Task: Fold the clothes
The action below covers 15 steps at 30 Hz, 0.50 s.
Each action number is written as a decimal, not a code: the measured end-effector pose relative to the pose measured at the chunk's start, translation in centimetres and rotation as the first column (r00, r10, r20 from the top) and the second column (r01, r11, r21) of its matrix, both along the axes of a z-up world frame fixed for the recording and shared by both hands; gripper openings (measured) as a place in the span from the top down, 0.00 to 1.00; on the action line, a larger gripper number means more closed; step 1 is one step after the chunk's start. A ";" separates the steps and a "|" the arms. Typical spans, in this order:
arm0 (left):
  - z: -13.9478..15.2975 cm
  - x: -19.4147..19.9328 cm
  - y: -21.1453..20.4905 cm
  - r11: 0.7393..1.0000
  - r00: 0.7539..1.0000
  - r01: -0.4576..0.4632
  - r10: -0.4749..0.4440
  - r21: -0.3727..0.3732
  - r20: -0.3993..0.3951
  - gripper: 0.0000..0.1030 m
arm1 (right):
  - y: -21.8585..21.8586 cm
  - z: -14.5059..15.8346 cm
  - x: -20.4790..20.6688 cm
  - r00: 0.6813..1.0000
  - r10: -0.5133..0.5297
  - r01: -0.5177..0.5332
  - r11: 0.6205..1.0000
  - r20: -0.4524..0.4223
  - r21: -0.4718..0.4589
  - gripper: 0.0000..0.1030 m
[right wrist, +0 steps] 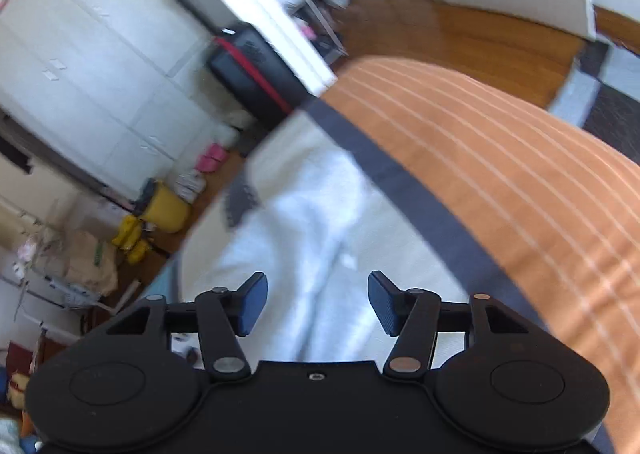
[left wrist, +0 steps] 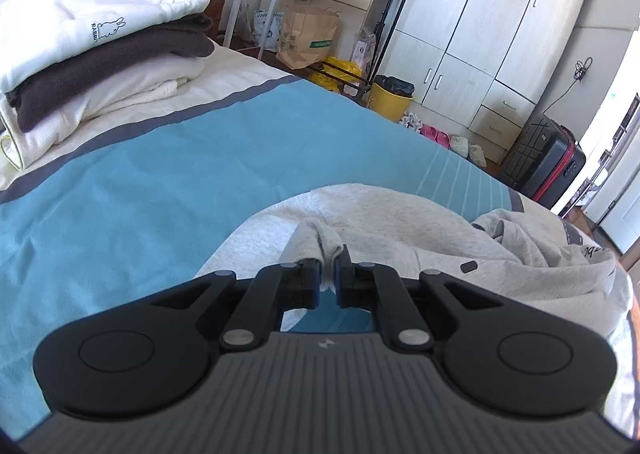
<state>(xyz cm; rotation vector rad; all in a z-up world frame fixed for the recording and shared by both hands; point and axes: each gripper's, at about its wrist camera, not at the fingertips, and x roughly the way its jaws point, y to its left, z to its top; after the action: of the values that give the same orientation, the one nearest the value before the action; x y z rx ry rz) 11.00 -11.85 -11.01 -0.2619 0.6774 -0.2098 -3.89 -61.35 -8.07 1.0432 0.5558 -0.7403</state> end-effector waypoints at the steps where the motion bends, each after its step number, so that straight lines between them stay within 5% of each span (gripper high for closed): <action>1: -0.3 0.0 0.0 1.000 1.000 -0.002 0.002 -0.004 -0.007 0.94 | -0.5 -1.1 -0.8 1.000 -0.010 0.011 0.998 -0.019 0.061 0.40; 5: -1.5 0.6 0.1 1.000 0.999 -0.008 0.007 -0.024 -0.044 0.93 | -1.0 -6.0 -2.8 0.999 -0.036 0.021 0.947 0.041 0.320 0.40; 8: -2.1 0.9 -0.3 1.000 0.998 -0.010 0.009 -0.014 -0.058 0.93 | -1.1 -7.5 -1.9 0.991 -0.054 0.000 0.917 0.124 0.399 0.40; 15: -2.9 1.1 -1.3 1.000 0.997 0.006 -0.004 0.018 -0.079 0.92 | -0.1 -5.9 6.0 0.986 0.149 -0.145 0.988 -0.074 0.061 0.43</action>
<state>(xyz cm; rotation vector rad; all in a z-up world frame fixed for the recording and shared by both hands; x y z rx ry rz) 12.11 -13.19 -13.89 -0.2522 0.7581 -0.1986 2.07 -61.42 -13.97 1.0161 0.7169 -0.6401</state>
